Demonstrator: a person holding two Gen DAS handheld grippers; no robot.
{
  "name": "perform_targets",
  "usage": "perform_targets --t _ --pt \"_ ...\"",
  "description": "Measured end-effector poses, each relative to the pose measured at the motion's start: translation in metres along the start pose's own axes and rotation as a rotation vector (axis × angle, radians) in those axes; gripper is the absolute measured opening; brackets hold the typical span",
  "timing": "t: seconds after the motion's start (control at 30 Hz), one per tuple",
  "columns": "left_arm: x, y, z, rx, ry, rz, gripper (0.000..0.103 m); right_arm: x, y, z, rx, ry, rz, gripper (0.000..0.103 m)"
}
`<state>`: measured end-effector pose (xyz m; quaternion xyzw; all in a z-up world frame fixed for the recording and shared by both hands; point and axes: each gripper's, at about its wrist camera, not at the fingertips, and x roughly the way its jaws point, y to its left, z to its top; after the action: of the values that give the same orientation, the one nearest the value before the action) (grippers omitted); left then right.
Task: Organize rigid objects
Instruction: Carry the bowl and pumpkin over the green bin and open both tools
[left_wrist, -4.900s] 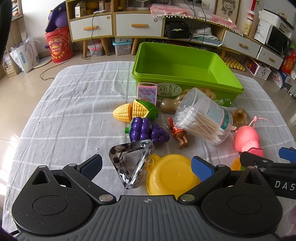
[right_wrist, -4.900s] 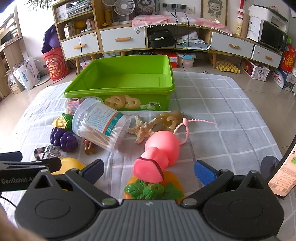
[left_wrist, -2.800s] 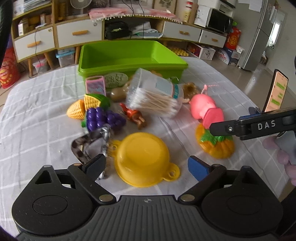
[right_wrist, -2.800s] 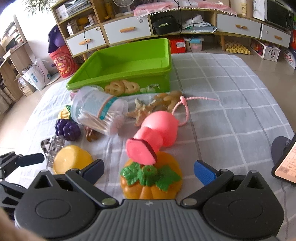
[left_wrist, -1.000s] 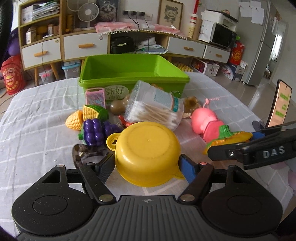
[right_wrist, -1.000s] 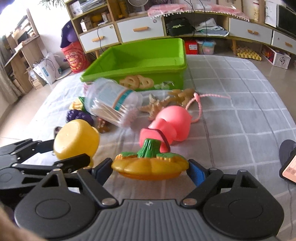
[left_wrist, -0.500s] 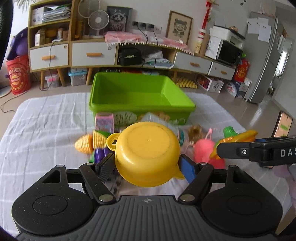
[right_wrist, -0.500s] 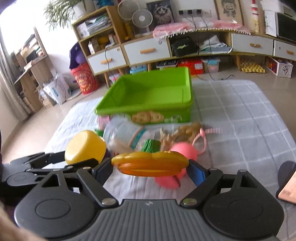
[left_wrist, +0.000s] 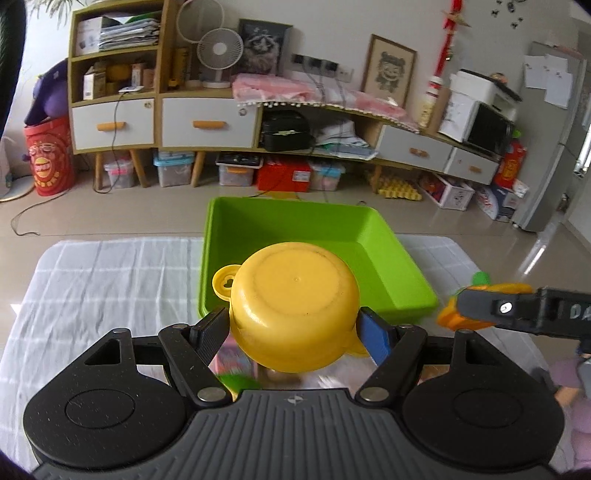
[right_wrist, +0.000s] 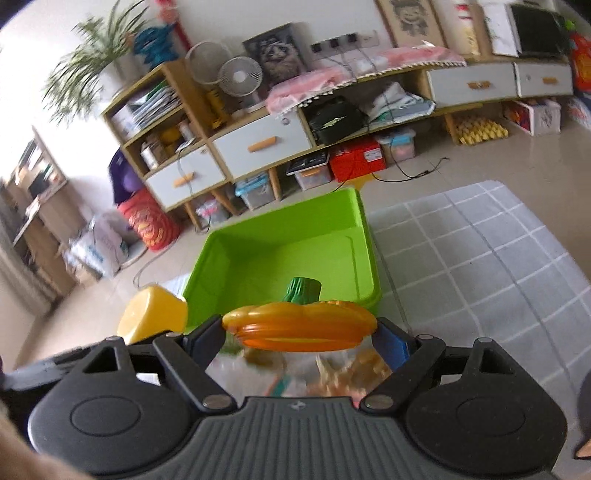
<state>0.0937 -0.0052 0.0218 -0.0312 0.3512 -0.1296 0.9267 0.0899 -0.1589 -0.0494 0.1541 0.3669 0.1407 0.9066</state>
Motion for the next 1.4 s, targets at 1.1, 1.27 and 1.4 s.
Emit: perform_targets --t 1.1,1.27,1.4 --pt "0.060 0.017 0.009 0.001 0.077 0.043 0.099 0.073 -0.022 0.018 0.046 -0.011 -0.010 0.077" --pt "0.054 0.016 0.010 -0.023 0.070 0.046 0.101 0.068 -0.024 0.019 0.055 0.000 -0.003 0.077" --pt "0.046 0.021 0.011 -0.062 0.068 0.042 0.101 0.062 -0.025 0.019 0.043 0.004 -0.023 0.077"
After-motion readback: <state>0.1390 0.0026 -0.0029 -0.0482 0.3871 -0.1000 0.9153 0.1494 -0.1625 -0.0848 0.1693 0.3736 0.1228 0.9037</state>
